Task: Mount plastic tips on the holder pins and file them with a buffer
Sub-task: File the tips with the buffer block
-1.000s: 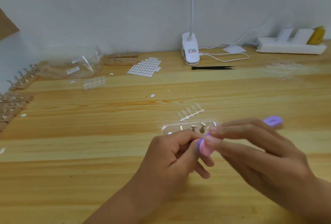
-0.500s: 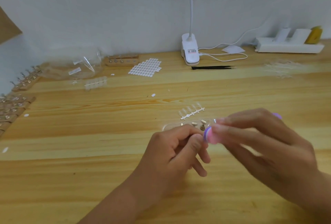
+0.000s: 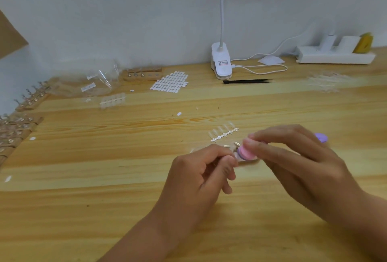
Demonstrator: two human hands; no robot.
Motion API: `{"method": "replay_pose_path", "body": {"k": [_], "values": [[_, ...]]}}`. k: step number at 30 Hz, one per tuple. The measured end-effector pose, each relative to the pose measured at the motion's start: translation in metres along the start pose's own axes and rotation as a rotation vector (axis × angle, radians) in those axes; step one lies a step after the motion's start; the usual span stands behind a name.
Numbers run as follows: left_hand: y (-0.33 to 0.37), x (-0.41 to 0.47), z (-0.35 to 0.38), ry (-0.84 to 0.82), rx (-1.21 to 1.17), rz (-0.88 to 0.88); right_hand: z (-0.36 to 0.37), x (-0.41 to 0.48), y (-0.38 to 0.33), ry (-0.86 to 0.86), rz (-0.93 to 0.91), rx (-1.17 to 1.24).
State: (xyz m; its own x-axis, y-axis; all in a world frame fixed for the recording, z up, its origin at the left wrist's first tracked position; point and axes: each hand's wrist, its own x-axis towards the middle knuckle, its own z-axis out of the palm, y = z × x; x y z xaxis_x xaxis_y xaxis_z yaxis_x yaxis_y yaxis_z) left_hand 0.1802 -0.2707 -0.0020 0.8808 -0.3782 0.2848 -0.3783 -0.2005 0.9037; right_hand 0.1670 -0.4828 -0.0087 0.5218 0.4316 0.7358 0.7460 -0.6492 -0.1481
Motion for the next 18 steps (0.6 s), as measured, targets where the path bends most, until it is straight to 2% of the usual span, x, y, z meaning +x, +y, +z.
{"method": "replay_pose_path", "body": {"k": [5, 9, 14, 18], "values": [[-0.001, 0.0, 0.0, -0.01, -0.018, 0.021, 0.006, -0.005, -0.009, -0.041, -0.093, -0.007], [-0.003, 0.001, -0.001, -0.016, -0.03, -0.011, 0.005, -0.002, -0.003, 0.018, 0.004, -0.009], [-0.002, 0.001, 0.0, -0.029, -0.107, -0.03, 0.01, -0.004, -0.011, 0.019, -0.055, -0.027], [0.0, 0.001, -0.001, -0.022, -0.152, -0.063, 0.005, -0.001, -0.002, 0.058, 0.031, -0.045]]}}
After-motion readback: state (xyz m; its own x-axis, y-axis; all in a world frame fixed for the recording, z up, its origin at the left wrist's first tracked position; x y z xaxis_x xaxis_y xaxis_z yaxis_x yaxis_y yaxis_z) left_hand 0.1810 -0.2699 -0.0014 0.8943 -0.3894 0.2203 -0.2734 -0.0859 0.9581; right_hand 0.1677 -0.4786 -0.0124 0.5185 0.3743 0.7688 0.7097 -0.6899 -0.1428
